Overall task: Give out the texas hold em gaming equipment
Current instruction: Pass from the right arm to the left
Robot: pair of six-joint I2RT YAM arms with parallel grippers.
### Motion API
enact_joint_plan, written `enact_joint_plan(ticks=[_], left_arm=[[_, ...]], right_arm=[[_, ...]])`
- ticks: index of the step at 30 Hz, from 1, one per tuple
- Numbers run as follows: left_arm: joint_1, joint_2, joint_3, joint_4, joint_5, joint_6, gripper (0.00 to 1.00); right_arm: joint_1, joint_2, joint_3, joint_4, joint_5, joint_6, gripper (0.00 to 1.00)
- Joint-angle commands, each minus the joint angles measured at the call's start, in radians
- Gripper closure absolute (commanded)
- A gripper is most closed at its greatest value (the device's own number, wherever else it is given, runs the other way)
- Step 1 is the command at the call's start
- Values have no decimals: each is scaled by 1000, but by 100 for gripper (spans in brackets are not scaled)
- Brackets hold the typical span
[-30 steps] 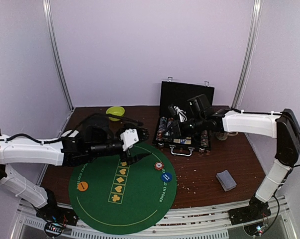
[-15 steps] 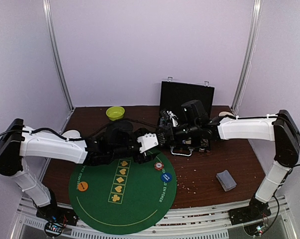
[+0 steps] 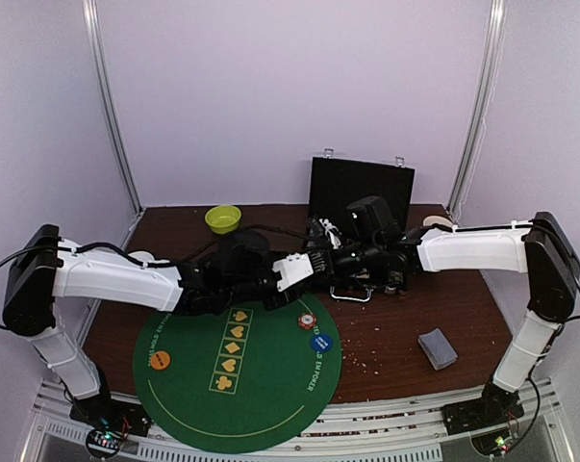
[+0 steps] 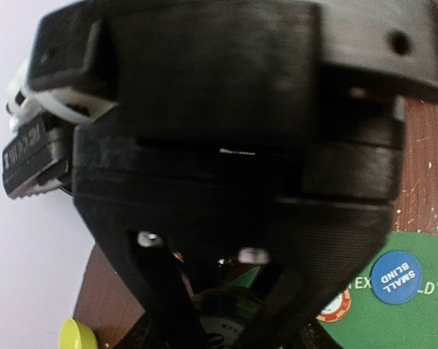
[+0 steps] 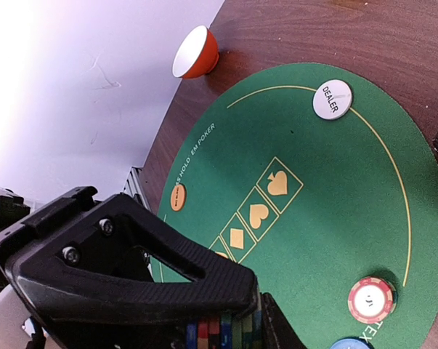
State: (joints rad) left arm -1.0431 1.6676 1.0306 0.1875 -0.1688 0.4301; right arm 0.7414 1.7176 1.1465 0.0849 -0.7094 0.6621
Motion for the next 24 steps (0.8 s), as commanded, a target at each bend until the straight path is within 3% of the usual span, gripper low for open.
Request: enact_joint_plan(ticks=[1, 4, 5, 8, 13, 16, 19, 20, 22, 24], left_arm=[[23, 14, 57, -39, 22, -15, 61], [33, 4, 55, -47, 52, -34, 72], [34, 2, 53, -46, 57, -33, 71], [37, 8, 55, -55, 55, -34, 53], [44, 21, 70, -80, 44, -33, 51], [46, 26, 79, -91, 48, -34, 56], [47, 26, 81, -78, 62, -40, 74], [48, 22, 77, -66, 73, -44, 72], [47, 20, 68, -43, 98, -55, 52], [46, 23, 67, -39, 118, -65, 44]], right_arm=[[6, 6, 25, 30, -23, -2, 100], [6, 10, 36, 19, -29, -9, 100], [6, 12, 39, 16, -32, -9, 100], [6, 14, 49, 8, -37, -17, 100], [6, 15, 58, -14, -33, -31, 100], [6, 10, 51, -15, -31, -36, 100], [6, 7, 42, -3, -39, -27, 100], [6, 6, 36, 4, -39, -21, 100], [6, 6, 27, 17, -37, -17, 100], [8, 11, 25, 20, -43, -11, 100]])
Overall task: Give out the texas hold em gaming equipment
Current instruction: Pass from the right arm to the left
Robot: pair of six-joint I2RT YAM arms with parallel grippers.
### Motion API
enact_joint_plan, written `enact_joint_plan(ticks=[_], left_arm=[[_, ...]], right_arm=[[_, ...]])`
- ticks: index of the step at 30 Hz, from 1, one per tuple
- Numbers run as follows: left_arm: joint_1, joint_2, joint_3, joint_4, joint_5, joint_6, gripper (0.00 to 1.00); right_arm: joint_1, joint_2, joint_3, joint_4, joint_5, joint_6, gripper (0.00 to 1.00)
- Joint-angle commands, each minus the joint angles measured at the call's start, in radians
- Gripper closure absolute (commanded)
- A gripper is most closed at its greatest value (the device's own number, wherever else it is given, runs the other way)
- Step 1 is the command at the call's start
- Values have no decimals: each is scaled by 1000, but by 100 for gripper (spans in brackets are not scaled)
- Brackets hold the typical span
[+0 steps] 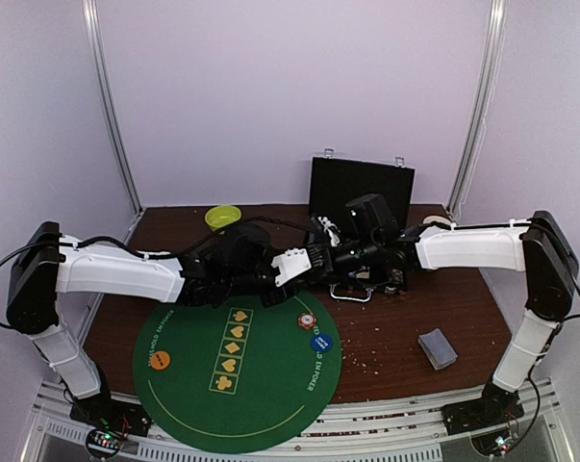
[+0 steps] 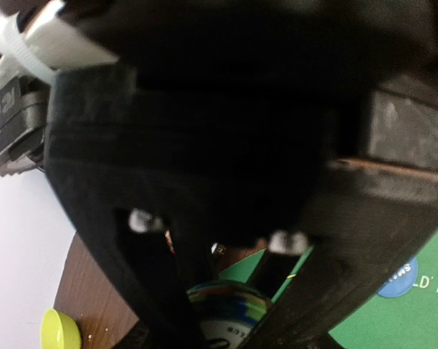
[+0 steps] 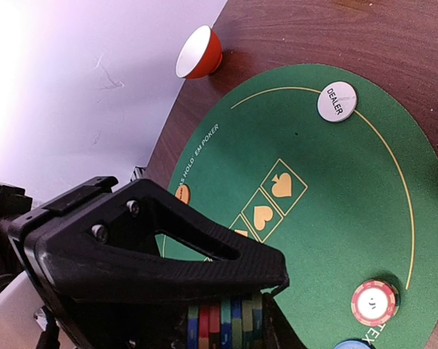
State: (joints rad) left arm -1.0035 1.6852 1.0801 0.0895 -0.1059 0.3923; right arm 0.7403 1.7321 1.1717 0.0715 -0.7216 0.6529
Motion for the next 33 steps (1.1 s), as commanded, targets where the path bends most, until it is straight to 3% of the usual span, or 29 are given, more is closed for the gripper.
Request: enact_joint_plan(ticks=[1, 7, 11, 14, 20, 24, 33], left_arm=[[7, 8, 20, 58, 57, -31, 43], [8, 8, 19, 73, 42, -33, 64], [8, 2, 16, 76, 51, -36, 100], [8, -4, 9, 66, 65, -38, 100], [19, -7, 5, -16, 94, -66, 100], [34, 4, -6, -72, 121, -95, 100], [38, 82, 0, -176, 229, -152, 100]], right_arm=[[8, -2, 2, 33, -32, 0, 100], [8, -8, -7, 37, -26, -3, 100], [9, -7, -4, 24, -23, -12, 100], [8, -9, 3, -1, -9, -32, 98], [-33, -13, 36, -143, 36, -101, 65], [-56, -35, 8, -151, 32, -111, 54], [-107, -83, -15, -248, 122, -178, 52]])
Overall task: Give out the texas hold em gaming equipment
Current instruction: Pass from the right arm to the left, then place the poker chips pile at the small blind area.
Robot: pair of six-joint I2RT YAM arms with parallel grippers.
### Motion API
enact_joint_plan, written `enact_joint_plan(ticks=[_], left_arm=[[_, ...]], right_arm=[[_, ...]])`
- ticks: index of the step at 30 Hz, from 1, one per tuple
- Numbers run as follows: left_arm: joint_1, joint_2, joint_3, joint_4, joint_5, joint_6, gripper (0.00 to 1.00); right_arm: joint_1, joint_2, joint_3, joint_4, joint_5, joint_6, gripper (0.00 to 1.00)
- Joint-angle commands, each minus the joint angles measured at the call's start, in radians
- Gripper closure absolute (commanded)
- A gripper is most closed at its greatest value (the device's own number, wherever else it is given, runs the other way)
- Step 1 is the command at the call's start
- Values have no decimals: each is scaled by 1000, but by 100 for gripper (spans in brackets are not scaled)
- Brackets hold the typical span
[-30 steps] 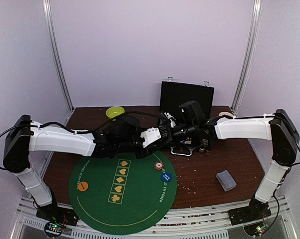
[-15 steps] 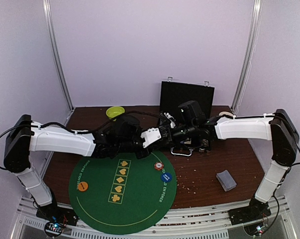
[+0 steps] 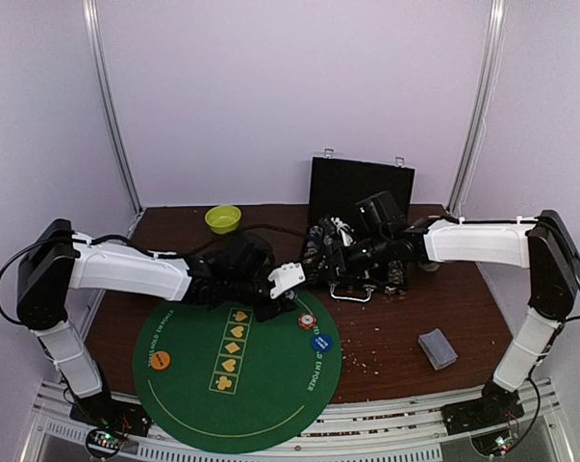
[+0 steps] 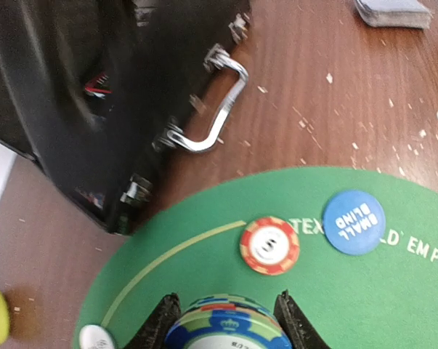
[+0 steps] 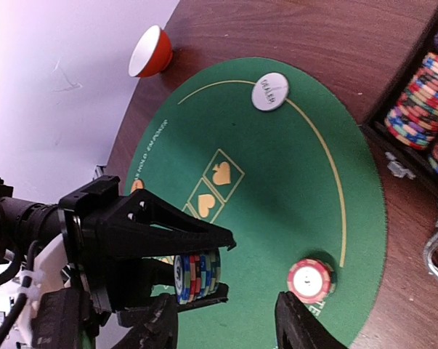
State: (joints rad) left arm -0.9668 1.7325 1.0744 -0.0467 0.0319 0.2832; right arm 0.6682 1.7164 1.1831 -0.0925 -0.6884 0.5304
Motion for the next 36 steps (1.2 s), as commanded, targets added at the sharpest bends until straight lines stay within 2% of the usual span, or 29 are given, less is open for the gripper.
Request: enact_joint_plan(ticks=[1, 9, 21, 29, 33, 36], left_arm=[[-2, 48, 3, -45, 104, -51, 100], [-52, 130, 21, -63, 131, -26, 100], [-52, 229, 100, -49, 165, -3, 100], [-52, 227, 85, -89, 158, 38, 89], [-52, 229, 74, -113, 164, 66, 88], [-52, 234, 72, -125, 159, 86, 81]], right_arm=[[-52, -84, -32, -101, 113, -65, 52], [-138, -168, -84, -186, 247, -125, 51], [-142, -190, -87, -228, 285, -165, 51], [-142, -202, -76, -242, 295, -171, 51], [-142, -212, -74, -250, 312, -179, 51], [-142, -216, -73, -250, 308, -179, 51]])
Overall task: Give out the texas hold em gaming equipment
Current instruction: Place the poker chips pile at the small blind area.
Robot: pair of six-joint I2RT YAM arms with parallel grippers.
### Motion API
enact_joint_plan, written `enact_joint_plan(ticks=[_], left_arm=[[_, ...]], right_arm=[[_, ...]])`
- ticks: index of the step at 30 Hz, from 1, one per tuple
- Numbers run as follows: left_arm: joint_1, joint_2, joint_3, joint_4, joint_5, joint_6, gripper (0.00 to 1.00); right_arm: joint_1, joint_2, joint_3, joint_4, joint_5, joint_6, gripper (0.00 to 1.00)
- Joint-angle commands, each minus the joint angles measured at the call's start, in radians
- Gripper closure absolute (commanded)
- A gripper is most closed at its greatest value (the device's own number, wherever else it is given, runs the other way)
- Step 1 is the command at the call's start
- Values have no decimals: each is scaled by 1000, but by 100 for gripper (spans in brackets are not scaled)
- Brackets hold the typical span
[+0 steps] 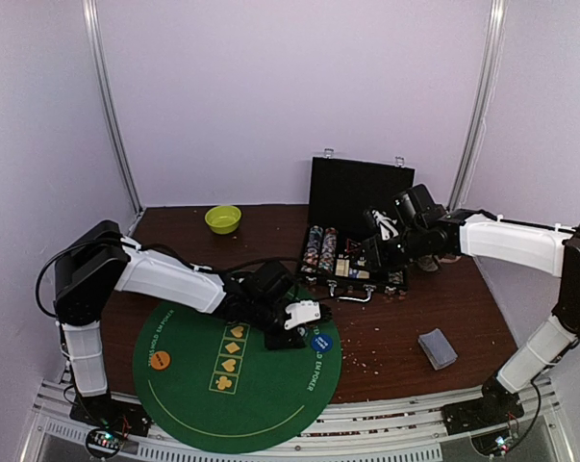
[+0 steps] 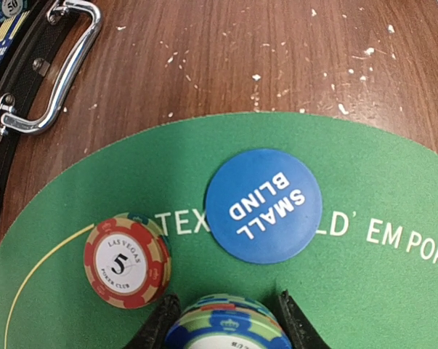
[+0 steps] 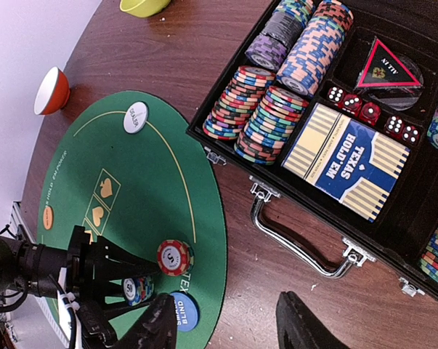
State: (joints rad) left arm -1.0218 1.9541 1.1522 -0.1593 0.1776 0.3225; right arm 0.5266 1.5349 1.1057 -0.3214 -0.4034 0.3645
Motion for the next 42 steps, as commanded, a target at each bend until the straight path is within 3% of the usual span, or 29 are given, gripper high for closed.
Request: enact_joint_plan(ticks=[1, 15, 20, 30, 37, 42], left_arm=[[3, 17, -6, -11, 13, 51, 78], [8, 37, -16, -12, 21, 64, 63], [8, 39, -21, -10, 15, 75, 54], [12, 30, -1, -31, 26, 81, 52], [16, -35, 8, 4, 53, 87, 26], [19, -126, 33, 11, 69, 54, 16]], right_arm=[[0, -35, 5, -23, 24, -15, 50], [0, -47, 20, -34, 28, -12, 50], [0, -36, 20, -20, 20, -4, 50], [0, -43, 26, -34, 26, -13, 50], [0, -55, 48, -61, 61, -50, 49], [-3, -65, 129, -125, 120, -224, 47]])
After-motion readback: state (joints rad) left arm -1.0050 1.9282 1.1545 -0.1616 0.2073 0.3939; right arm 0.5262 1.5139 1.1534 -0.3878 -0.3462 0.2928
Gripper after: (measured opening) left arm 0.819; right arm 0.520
